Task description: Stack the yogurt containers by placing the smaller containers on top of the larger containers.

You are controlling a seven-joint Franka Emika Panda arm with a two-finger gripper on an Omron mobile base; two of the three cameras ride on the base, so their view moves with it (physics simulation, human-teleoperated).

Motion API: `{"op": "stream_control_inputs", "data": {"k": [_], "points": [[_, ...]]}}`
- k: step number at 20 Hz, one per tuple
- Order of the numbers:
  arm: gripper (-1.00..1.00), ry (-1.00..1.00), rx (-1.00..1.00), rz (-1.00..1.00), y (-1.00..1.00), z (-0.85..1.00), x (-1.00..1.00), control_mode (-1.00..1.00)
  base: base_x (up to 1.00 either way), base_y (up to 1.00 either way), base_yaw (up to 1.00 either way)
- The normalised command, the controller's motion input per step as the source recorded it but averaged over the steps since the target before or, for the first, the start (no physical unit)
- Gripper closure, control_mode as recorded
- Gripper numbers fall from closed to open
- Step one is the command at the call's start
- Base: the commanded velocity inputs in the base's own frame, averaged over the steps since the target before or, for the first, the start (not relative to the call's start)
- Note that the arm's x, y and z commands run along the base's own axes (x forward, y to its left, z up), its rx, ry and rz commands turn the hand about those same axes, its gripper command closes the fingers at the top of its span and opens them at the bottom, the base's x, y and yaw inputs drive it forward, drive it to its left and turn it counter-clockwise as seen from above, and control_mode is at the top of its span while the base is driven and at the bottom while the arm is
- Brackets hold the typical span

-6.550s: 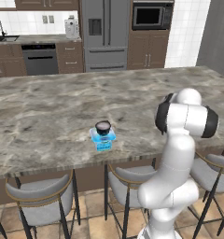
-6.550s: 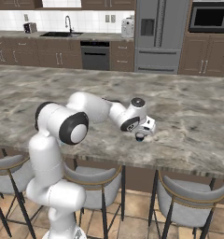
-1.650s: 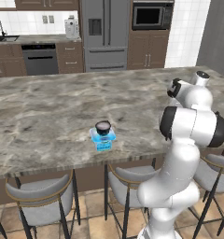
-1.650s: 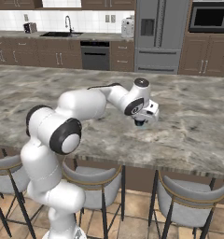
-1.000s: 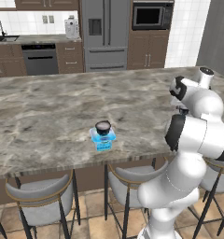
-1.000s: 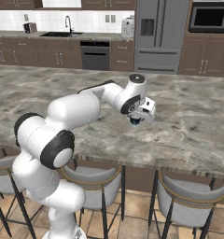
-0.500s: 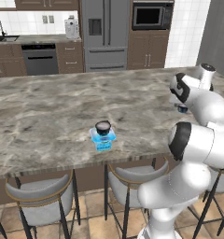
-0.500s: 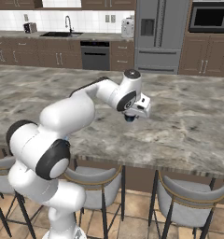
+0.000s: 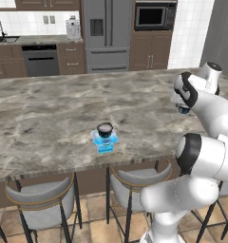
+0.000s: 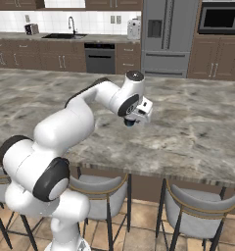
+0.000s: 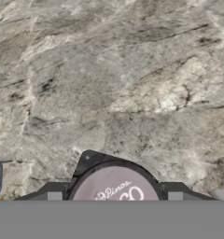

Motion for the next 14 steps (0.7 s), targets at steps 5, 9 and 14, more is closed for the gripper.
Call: {"op": "stream_control_inputs", "data": {"k": [5,9,14], "points": [[1.00,-0.02,0.03,0.00,0.30,0.08,-0.18,-1.00,0.00,0.00,0.00],[1.00,-0.03,0.00,0.00,0.34,0.03,-0.16,-1.00,0.00,0.00,0.00],[1.00,-0.06,0.00,0.00,0.31,0.05,-0.20,-1.00,0.00,0.00,0.00]]}}
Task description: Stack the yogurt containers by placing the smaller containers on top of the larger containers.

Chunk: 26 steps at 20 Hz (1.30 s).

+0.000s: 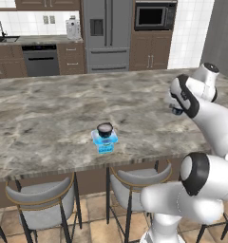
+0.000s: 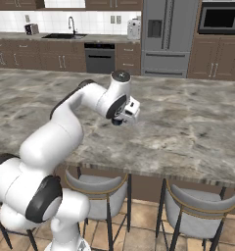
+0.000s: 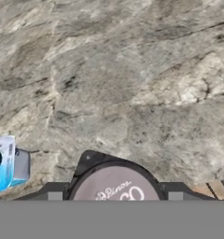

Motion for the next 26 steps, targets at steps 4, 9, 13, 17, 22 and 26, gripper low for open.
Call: {"op": "stream_control_inputs", "data": {"k": [4,9,13,17,22,26], "points": [[1.00,-0.07,-0.01,0.00,0.33,0.11,-0.24,-1.00,0.00,0.00,0.00],[1.00,-0.05,-0.02,0.00,0.36,0.13,-0.26,-1.00,0.00,0.00,0.00],[1.00,-0.02,-0.03,0.00,0.34,0.15,-0.25,-1.00,0.00,0.00,0.00],[1.00,-0.03,-0.04,0.00,0.27,0.22,-0.22,-1.00,0.00,0.00,0.00],[1.00,0.00,-0.04,0.00,0.18,0.27,-0.14,-1.00,0.00,0.00,0.00],[1.00,0.00,-0.02,0.00,0.21,0.26,-0.19,-1.00,0.00,0.00,0.00]]}}
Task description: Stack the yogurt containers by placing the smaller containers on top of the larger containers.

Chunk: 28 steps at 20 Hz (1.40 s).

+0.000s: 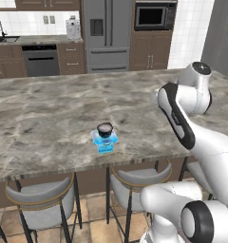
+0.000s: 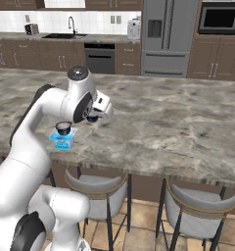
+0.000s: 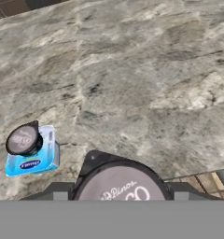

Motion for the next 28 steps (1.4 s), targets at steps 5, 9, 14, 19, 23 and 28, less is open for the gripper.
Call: {"op": "stream_control_inputs", "data": {"k": [5,9,14,19,23,28], "points": [[1.00,0.00,-0.01,0.00,0.26,0.16,-0.24,-1.00,0.00,0.00,0.00],[1.00,0.00,0.00,0.00,0.33,0.05,-0.23,-1.00,0.00,0.00,0.00],[1.00,0.00,0.00,0.00,0.32,0.08,-0.22,-1.00,0.00,0.00,0.00],[1.00,0.00,0.00,0.00,0.31,0.09,-0.21,-1.00,0.00,0.00,0.00],[1.00,0.00,0.00,0.00,0.31,0.06,-0.21,-1.00,0.00,0.00,0.00],[1.00,0.00,0.00,0.00,0.31,0.05,-0.20,-1.00,0.00,0.00,0.00]]}}
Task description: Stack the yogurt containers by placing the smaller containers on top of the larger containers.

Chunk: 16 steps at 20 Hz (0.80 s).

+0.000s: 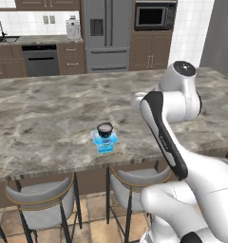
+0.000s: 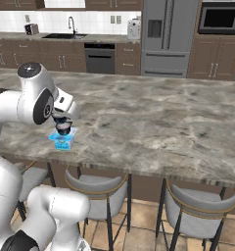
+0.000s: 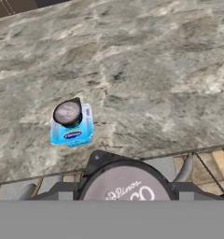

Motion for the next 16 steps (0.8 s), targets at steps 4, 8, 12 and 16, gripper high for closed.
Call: {"op": "stream_control_inputs", "data": {"k": [4,8,12,16], "points": [[1.00,0.00,0.00,0.01,0.31,0.00,-0.19,-1.00,0.00,0.00,0.00],[1.00,0.00,0.00,0.00,0.30,0.00,-0.16,-1.00,0.00,0.00,0.00],[1.00,0.00,0.00,0.01,0.29,0.00,-0.07,-1.00,0.00,0.00,0.00],[1.00,0.00,0.00,0.03,0.24,0.00,0.00,-1.00,0.00,0.00,0.00]]}}
